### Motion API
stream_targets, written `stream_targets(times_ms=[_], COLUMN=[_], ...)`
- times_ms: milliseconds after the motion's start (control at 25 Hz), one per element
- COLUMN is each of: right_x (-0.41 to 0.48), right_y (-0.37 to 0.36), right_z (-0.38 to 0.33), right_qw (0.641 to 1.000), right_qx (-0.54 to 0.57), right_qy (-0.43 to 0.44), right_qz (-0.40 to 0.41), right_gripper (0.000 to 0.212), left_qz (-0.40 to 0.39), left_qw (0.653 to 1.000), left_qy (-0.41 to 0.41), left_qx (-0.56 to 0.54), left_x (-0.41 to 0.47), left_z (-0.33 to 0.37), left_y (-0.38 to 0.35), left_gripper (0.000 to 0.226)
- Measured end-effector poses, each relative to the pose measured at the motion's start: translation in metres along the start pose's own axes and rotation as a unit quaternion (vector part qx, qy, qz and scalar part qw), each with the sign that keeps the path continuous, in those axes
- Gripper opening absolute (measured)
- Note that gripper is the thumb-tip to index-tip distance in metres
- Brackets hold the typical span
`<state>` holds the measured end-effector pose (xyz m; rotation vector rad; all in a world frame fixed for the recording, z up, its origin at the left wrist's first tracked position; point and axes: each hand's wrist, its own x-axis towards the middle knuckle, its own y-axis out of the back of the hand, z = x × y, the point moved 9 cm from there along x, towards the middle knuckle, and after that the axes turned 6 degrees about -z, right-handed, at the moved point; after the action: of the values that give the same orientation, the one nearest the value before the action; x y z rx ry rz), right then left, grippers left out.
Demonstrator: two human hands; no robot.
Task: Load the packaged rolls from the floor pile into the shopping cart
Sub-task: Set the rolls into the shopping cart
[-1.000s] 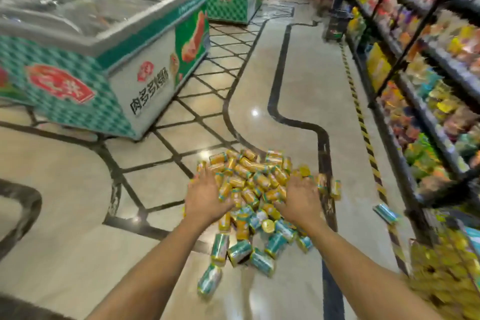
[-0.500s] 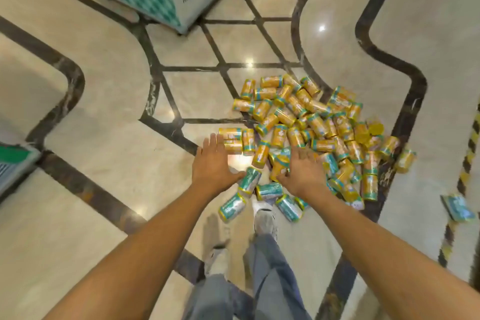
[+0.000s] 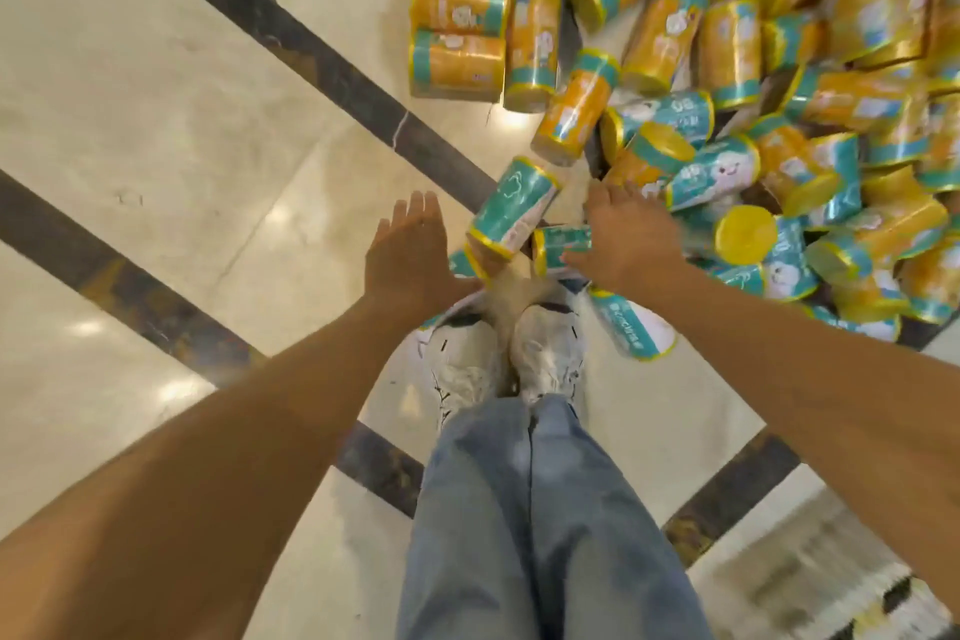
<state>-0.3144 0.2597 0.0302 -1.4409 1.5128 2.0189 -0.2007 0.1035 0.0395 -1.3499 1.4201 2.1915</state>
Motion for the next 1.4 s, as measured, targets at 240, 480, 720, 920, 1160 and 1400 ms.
stream_targets(times_ms=[240, 480, 720, 920, 1160, 1400], right_x=[0.086, 0.116, 0.076, -0.008, -0.109, -0.256], right_y=[-0.117, -0.136, -0.106, -0.014, 0.16, 0.341], right_z=[-0.003, -0.003, 0.0, 0.007, 0.041, 0.09], right_qw=[0.993, 0.984, 0.994, 0.956, 0.886, 0.78], right_qx=[-0.048, -0.136, 0.021, 0.27, 0.406, 0.508], right_qy=[0.092, 0.084, 0.099, 0.026, -0.032, -0.05], right_qz=[-0.052, 0.078, 0.043, 0.114, 0.224, 0.362], right_gripper=[0.087, 0.062, 0.065, 0.065, 0.079, 0.078], left_qz=[-0.087, 0.02, 0.003, 0.031, 0.163, 0.292], left_qw=[0.994, 0.998, 0.991, 0.972, 0.961, 0.902], left_qy=[0.037, 0.041, 0.081, 0.1, 0.0, -0.085], left_qx=[-0.058, -0.039, -0.107, -0.212, -0.223, -0.306], left_x=[0.074, 0.096, 0.062, -0.005, -0.086, -0.209], left_z=[-0.037, -0.04, -0.029, -0.003, 0.055, 0.129], left_y=[-0.14, -0.161, -0.13, -0.039, 0.176, 0.381], left_gripper=[0.106, 0.074, 0.066, 0.064, 0.074, 0.059])
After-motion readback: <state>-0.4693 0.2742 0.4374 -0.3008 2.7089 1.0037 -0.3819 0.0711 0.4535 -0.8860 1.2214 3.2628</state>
